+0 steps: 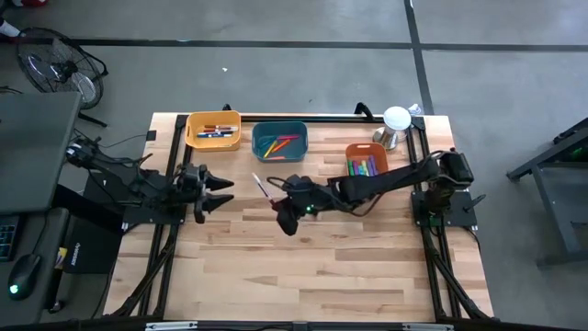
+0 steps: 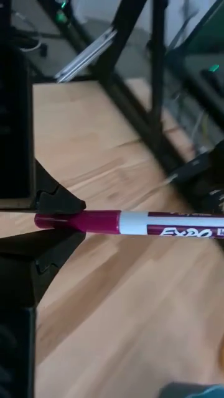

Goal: Pick & Place Markers
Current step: Put the pink marker pen into the yellow bin

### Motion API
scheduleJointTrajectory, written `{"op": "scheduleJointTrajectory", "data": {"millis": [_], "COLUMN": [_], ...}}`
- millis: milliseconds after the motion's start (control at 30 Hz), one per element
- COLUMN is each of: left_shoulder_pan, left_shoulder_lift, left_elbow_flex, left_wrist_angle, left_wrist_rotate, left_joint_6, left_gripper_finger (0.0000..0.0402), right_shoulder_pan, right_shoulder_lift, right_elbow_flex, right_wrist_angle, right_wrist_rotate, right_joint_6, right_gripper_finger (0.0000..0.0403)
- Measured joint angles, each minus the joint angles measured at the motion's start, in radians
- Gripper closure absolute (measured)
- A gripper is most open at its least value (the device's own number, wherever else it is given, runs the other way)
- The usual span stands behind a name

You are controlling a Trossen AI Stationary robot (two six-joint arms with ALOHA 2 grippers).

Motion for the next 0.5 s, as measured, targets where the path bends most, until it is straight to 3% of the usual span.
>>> {"op": "scheduleJointTrajectory", "data": {"millis": [200, 500], "left_shoulder_pan": [0.0, 0.001], "left_shoulder_lift": [0.113, 0.329], "left_elbow_flex": [0.0, 0.0], "left_wrist_angle": [0.186, 0.439], "left_wrist_rotate": [-0.046, -0.122], "left_joint_6": [0.087, 0.097], "left_gripper_finger": [0.017, 0.017], "right_shoulder_pan": [-0.009, -0.009], "right_shoulder_lift": [0.0, -0.016], "right_elbow_flex": [0.0, 0.003], "right_wrist_angle": [0.09, 0.155], "right_wrist_rotate": [-0.002, -0.038], "right_joint_6": [-0.055, -0.111], "right_gripper_finger": [0.0383, 0.0383]}}
